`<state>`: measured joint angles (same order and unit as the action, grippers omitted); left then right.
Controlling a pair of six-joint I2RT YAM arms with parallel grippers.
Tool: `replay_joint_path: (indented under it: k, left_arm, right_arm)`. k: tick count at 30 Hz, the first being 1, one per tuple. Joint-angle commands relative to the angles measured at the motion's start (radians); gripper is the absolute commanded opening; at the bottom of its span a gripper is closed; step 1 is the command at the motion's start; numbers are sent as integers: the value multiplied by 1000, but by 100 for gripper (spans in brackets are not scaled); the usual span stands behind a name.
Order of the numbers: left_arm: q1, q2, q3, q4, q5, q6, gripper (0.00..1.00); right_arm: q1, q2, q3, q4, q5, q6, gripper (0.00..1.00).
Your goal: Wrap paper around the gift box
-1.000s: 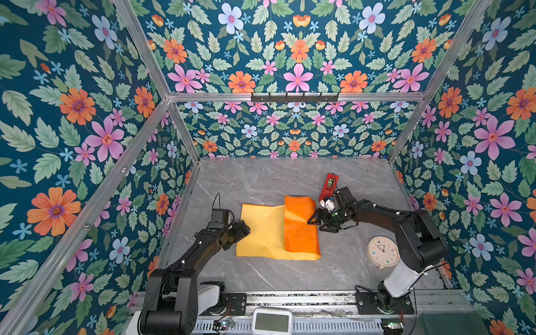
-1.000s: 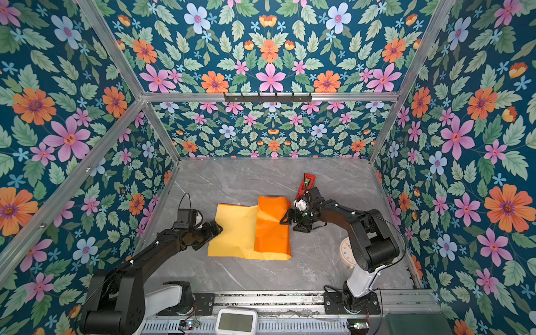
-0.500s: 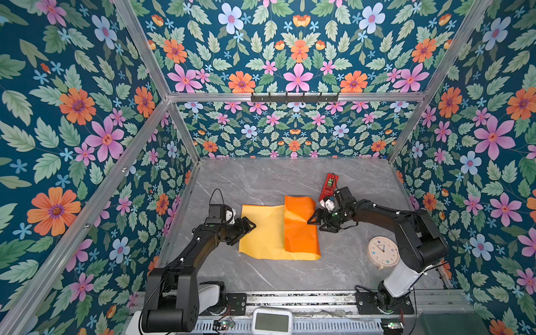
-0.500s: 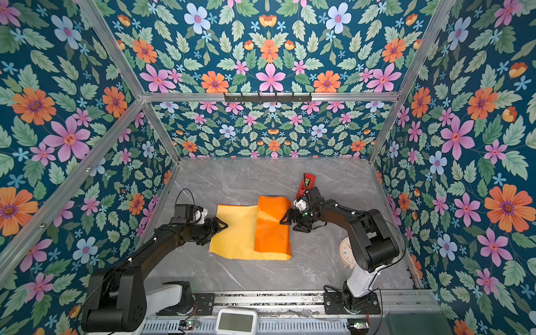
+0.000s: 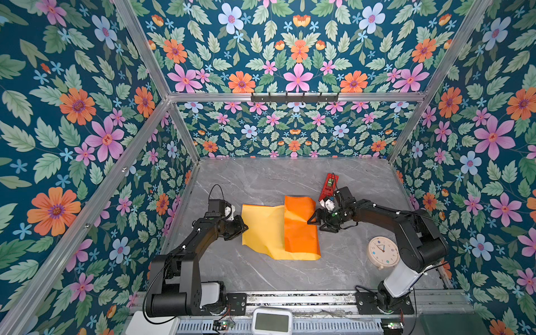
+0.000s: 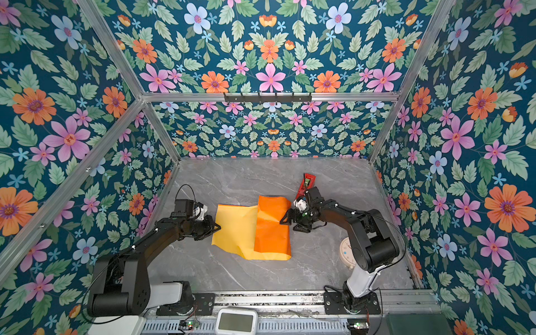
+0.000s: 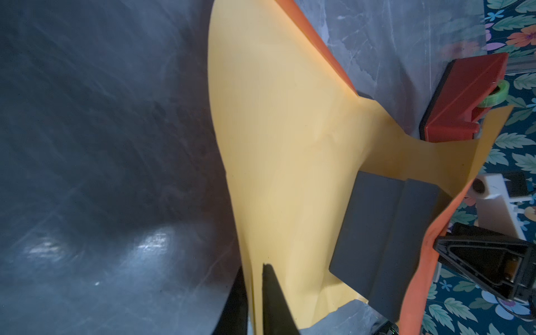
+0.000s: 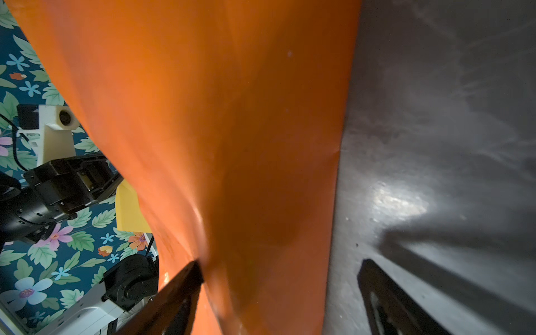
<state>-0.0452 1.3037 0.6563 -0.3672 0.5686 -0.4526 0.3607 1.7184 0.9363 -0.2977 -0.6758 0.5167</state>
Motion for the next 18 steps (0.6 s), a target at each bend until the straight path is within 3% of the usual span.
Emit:
replay_joint_path:
  k: [1, 3, 8, 12, 18]
  left_arm:
    - [-41, -41, 37, -24, -58, 40, 4]
    - [-113, -80, 75, -43, -121, 26, 0]
    - [-342, -99, 175, -85, -286, -37, 0]
    - [-519, -39, 246, -106, -389, -87, 0]
    - [-706, 80, 363, -162, -533, -132, 0]
  right_arm:
    - [3, 17, -13, -118, 213, -3, 85]
    - [3, 17, -11, -118, 214, -3, 85]
    - [2, 21, -7, -121, 213, -4, 85]
    - [2, 27, -2, -124, 214, -7, 85]
    - [2, 32, -1, -121, 211, -6, 85]
